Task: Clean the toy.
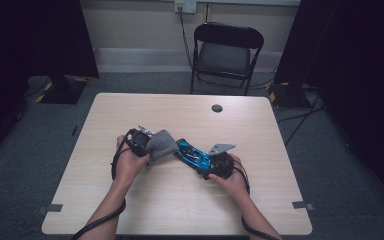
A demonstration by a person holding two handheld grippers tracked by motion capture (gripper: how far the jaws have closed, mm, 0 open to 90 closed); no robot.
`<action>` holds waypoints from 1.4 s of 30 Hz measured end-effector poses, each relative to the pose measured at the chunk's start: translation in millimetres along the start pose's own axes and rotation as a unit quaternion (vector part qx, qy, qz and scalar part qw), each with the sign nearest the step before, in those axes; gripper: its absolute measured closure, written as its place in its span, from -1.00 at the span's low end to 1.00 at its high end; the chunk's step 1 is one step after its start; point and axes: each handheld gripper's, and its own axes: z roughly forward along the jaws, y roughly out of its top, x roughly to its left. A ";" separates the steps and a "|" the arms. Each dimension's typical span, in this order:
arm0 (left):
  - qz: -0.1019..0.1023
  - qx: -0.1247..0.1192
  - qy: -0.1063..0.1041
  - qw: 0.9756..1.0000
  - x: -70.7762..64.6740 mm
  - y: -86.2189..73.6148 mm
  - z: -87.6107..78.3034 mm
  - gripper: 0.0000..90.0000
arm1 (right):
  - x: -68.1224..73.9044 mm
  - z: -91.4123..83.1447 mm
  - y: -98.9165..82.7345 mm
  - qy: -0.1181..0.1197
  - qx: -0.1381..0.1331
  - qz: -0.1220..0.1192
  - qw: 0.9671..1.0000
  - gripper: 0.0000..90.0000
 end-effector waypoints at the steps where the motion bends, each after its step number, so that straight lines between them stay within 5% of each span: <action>1: -0.001 -0.001 0.000 1.000 2.0 -1.1 -1.9 0.63 | 0.0 0.0 0.0 0.000 0.000 0.000 1.000 -0.46; 16: -0.014 -0.016 -0.016 1.000 7.4 -28.0 -19.7 0.63 | 0.6 0.2 0.3 -0.003 0.001 0.002 1.000 -0.46; 42: -0.017 -0.013 -0.028 0.999 11.6 -39.4 -23.7 0.63 | 2.3 -12.0 5.6 0.006 -0.009 0.004 1.000 -0.61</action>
